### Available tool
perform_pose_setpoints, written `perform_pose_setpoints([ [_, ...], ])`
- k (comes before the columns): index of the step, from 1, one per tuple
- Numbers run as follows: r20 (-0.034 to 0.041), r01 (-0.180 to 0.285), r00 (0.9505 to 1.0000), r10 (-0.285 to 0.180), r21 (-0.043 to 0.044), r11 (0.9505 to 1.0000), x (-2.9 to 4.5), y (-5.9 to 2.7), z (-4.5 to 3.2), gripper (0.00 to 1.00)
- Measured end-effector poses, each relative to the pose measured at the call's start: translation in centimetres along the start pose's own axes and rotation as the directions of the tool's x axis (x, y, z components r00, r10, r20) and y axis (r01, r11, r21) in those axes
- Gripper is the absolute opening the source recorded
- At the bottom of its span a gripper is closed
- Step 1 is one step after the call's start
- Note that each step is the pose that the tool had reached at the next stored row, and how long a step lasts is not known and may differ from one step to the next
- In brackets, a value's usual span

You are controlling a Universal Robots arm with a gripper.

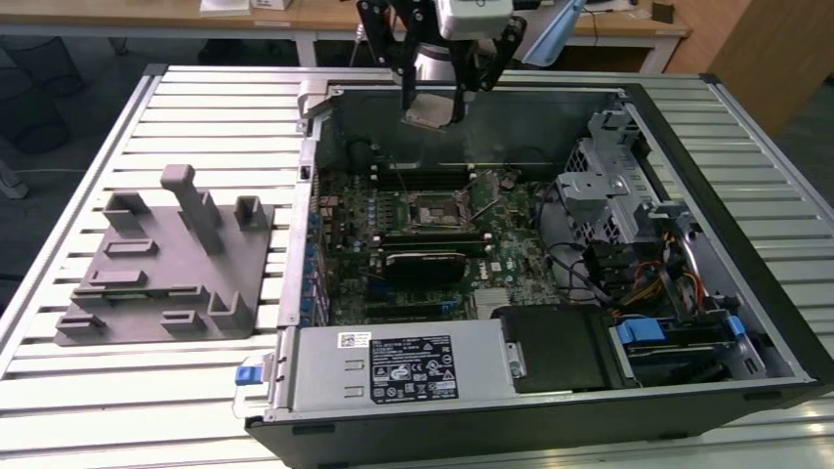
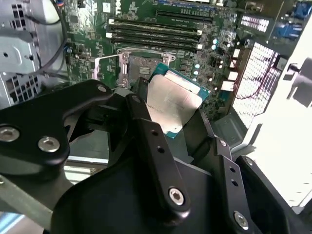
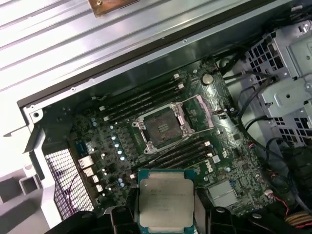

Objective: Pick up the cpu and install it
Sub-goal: 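Place the cpu into insertion slot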

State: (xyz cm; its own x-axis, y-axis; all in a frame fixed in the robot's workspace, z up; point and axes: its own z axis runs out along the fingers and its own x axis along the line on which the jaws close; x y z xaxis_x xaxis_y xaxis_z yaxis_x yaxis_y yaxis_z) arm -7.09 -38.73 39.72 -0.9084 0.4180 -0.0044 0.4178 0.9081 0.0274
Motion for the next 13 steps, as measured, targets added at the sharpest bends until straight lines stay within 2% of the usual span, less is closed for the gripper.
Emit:
perform_pose_setpoints([
  [5, 0.0024, -0.086, 0.9963, 0.086, 0.0004, 0.9963, 0.00, 0.00, 0.05, 0.54],
  [10, 0.0048, -0.167, 0.9860, 0.167, 0.0006, 0.9860, 0.01, 0.01, 0.10, 0.54],
  [13, 0.0060, -0.208, 0.9781, 0.208, 0.0006, 0.9782, 0.02, 0.03, 0.14, 0.54],
])
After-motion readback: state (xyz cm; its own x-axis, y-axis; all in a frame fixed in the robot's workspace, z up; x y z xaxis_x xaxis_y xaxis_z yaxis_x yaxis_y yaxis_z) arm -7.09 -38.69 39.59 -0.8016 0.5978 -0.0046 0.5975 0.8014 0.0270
